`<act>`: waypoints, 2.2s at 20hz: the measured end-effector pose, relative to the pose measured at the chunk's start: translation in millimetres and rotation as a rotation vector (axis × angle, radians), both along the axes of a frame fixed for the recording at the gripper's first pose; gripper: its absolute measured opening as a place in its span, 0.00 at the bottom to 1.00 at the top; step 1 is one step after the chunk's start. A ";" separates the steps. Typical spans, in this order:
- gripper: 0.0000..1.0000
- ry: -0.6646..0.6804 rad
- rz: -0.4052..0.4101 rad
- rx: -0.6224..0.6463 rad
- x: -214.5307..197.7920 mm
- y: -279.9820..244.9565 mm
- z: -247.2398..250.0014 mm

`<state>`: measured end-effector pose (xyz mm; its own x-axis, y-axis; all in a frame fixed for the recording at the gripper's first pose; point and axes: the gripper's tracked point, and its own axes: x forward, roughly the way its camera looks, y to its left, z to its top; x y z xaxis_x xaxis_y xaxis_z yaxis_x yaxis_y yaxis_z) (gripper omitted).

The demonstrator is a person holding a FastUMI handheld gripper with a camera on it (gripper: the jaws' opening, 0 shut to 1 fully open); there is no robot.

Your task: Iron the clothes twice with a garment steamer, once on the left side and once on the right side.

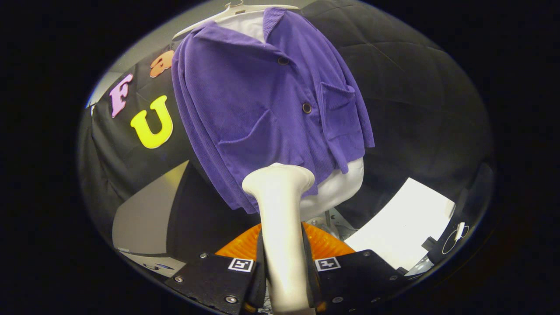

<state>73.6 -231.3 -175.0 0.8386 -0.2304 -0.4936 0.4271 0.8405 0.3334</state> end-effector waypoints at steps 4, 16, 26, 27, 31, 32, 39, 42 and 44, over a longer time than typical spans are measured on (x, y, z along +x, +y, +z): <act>0.36 -0.104 0.015 0.037 0.8 -9.8 54.0; 0.36 -0.390 0.027 -0.042 35.0 -59.3 224.3; 0.36 -0.588 -0.088 0.027 59.9 -140.8 297.2; 0.36 -0.588 -0.094 0.034 61.0 -147.5 294.8; 0.36 -0.548 -0.088 0.047 76.7 -159.8 274.6; 0.36 -0.532 -0.073 0.040 79.0 -161.6 267.5; 0.36 -0.441 -0.005 -0.074 73.7 -176.9 211.5; 0.36 -0.400 -0.002 -0.088 65.1 -186.2 189.6; 0.36 -0.373 -0.006 -0.085 60.0 -190.2 176.0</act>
<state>133.6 -421.5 1.1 0.9555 -0.2630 -0.1334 0.2947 0.8695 0.3964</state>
